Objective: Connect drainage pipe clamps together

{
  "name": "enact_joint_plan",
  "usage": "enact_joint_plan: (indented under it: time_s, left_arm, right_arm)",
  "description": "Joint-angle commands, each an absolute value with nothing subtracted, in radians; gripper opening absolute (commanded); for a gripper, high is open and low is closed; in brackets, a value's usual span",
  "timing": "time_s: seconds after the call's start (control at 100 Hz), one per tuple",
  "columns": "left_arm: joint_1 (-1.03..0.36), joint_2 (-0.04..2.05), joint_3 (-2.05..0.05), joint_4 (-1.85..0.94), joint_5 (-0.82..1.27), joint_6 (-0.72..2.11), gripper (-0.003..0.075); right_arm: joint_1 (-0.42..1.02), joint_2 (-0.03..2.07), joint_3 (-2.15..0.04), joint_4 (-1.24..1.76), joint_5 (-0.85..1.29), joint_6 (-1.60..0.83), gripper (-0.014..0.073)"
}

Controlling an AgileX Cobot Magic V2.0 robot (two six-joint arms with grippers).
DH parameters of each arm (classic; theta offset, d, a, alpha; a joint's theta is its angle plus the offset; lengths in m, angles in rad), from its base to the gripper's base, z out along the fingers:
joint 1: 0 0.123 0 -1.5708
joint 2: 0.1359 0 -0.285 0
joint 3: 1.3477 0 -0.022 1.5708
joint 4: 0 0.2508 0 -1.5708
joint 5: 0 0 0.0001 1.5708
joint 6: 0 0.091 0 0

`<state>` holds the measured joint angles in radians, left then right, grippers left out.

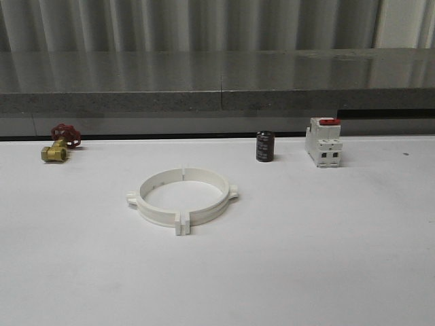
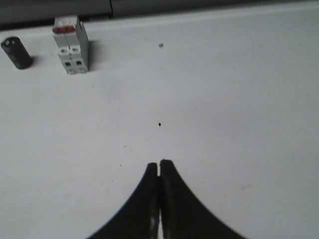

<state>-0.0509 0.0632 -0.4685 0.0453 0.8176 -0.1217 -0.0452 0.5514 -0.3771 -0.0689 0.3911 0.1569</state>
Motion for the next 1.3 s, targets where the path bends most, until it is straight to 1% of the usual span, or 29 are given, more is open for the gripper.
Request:
enact_joint_plan:
  time_s: [0.0, 0.23, 0.41, 0.52, 0.62, 0.83, 1.29]
  left_arm:
    - [-0.047, 0.078, -0.493, 0.045, 0.748, -0.122, -0.0021]
    - [-0.047, 0.078, -0.493, 0.045, 0.748, -0.122, -0.0021]
    - [-0.047, 0.078, -0.493, 0.045, 0.748, -0.122, -0.0021]
    - [-0.047, 0.078, -0.493, 0.045, 0.748, -0.122, -0.0021]
    - [-0.047, 0.078, -0.493, 0.045, 0.748, -0.122, -0.0021]
    - [-0.047, 0.078, -0.493, 0.045, 0.746, -0.122, -0.0021]
    - [-0.047, 0.078, -0.493, 0.045, 0.746, -0.122, -0.0021]
  right_arm:
    - [-0.05, 0.475, -0.327, -0.087, 0.207, 0.154, -0.0065]
    - [-0.05, 0.24, -0.123, -0.091, -0.023, 0.154, -0.0065]
    - [-0.05, 0.112, 0.002, -0.095, -0.101, 0.154, -0.0065]
    - [-0.05, 0.057, 0.01, -0.126, -0.023, 0.153, -0.0065]
    - [-0.05, -0.042, 0.01, -0.144, 0.045, 0.153, -0.0065]
    - [-0.04, -0.029, 0.01, -0.144, 0.085, 0.153, -0.0065]
    - [-0.04, -0.029, 0.01, -0.144, 0.086, 0.153, -0.0065]
